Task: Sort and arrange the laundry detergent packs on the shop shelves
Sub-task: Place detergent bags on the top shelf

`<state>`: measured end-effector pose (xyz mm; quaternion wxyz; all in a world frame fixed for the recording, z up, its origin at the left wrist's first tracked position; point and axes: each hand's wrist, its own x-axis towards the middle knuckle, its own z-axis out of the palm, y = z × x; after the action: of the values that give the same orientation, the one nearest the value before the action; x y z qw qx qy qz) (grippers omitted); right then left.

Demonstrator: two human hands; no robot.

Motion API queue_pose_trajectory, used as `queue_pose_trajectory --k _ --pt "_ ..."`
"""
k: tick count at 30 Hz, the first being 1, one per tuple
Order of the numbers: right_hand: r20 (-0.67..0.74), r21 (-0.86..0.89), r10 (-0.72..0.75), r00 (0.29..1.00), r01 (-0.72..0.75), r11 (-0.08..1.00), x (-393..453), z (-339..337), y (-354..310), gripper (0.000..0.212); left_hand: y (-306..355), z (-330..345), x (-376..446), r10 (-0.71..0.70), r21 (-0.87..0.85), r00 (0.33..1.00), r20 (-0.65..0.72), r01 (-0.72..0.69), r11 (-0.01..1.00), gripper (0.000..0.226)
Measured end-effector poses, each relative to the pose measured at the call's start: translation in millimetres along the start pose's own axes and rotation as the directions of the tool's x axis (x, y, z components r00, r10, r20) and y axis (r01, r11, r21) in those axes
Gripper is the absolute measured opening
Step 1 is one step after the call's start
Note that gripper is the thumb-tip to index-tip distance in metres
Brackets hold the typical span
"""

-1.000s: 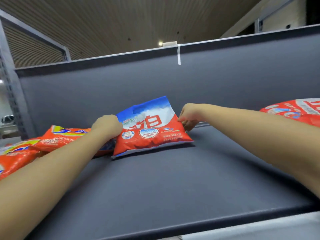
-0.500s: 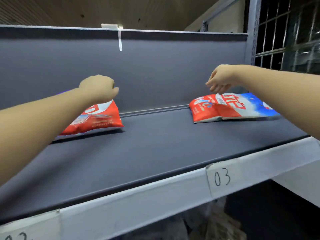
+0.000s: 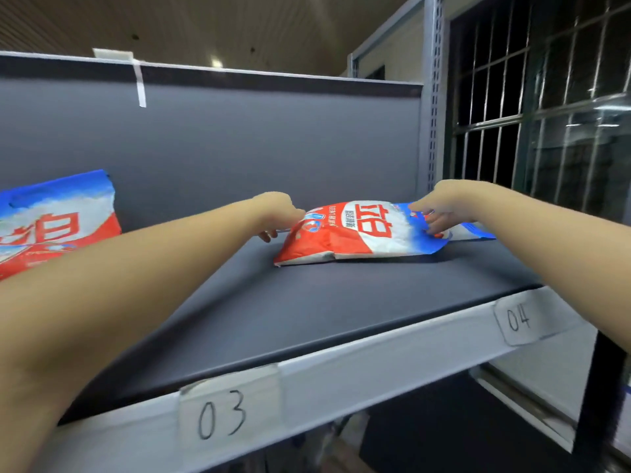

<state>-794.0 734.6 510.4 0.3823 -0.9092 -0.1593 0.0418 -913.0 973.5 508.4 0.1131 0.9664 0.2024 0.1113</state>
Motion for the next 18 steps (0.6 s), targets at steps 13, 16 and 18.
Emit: queue_pose_trajectory --k 13,16,18 --pt "0.056 0.15 -0.078 0.995 0.069 0.986 14 1 -10 0.019 33 27 13 -0.072 0.111 0.992 -0.105 0.084 0.99 0.056" --pt "0.006 0.014 -0.238 0.971 0.238 0.971 13 -6 -38 0.023 27 15 17 -0.042 0.037 0.999 -0.032 0.044 0.998 0.046" --pt "0.02 -0.075 -0.337 0.941 0.338 0.938 7 -9 -59 0.021 25 9 18 -0.022 -0.087 1.0 -0.001 0.022 0.996 0.037"
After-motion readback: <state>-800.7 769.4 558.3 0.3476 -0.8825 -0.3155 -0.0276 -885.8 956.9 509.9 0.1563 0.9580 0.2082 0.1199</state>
